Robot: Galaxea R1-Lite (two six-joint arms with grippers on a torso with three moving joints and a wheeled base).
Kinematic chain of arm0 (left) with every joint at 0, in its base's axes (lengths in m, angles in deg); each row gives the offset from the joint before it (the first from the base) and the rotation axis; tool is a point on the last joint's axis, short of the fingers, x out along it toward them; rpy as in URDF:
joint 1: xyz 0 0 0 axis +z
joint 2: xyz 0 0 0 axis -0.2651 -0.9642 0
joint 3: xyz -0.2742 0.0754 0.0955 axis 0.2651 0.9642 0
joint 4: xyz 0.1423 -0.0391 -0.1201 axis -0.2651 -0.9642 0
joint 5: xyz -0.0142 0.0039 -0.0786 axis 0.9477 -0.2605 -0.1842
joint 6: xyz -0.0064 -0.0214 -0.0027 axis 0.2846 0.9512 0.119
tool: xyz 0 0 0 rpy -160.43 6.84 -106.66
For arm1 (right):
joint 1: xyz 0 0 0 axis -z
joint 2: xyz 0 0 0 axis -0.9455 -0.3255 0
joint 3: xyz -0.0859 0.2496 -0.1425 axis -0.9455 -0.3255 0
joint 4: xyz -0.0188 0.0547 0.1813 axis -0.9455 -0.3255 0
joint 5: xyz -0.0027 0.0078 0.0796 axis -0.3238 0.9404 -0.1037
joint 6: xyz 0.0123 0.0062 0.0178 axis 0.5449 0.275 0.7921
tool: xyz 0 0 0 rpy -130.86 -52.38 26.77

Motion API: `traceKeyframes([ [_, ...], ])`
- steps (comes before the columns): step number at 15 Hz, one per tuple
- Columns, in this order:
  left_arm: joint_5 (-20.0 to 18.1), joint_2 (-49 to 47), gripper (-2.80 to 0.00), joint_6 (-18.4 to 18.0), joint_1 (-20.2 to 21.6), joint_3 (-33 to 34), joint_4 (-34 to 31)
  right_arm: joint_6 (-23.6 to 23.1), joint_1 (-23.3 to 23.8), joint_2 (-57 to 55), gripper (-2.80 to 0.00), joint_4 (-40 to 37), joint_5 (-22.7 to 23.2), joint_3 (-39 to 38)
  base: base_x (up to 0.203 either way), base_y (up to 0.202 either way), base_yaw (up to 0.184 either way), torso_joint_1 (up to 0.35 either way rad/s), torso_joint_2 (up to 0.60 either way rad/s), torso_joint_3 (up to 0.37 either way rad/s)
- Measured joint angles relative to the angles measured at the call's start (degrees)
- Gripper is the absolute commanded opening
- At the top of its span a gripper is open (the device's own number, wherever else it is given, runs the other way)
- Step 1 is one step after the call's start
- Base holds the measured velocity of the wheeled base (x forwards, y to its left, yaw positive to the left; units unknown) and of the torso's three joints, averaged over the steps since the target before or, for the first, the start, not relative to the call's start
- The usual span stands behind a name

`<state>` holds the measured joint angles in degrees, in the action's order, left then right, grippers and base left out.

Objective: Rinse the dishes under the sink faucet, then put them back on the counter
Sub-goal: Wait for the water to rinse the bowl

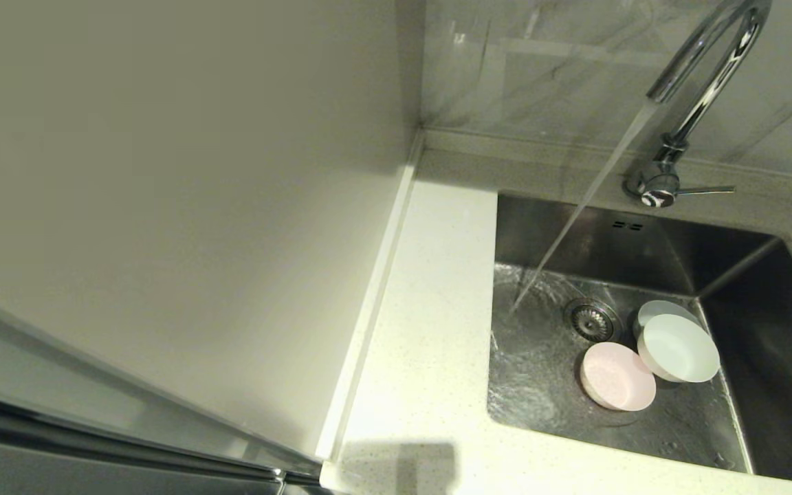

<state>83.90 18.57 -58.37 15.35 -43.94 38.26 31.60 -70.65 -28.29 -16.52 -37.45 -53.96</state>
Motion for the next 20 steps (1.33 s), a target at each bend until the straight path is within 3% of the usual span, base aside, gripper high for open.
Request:
traceKeyframes([
  [20, 0.02, 0.00, -2.80, 0.00, 0.00, 0.00, -0.02, 0.00, 0.00, 0.00, -2.80, 0.00, -0.01, 0.00, 0.000, 0.000, 0.000, 0.000, 0.00, 0.000],
])
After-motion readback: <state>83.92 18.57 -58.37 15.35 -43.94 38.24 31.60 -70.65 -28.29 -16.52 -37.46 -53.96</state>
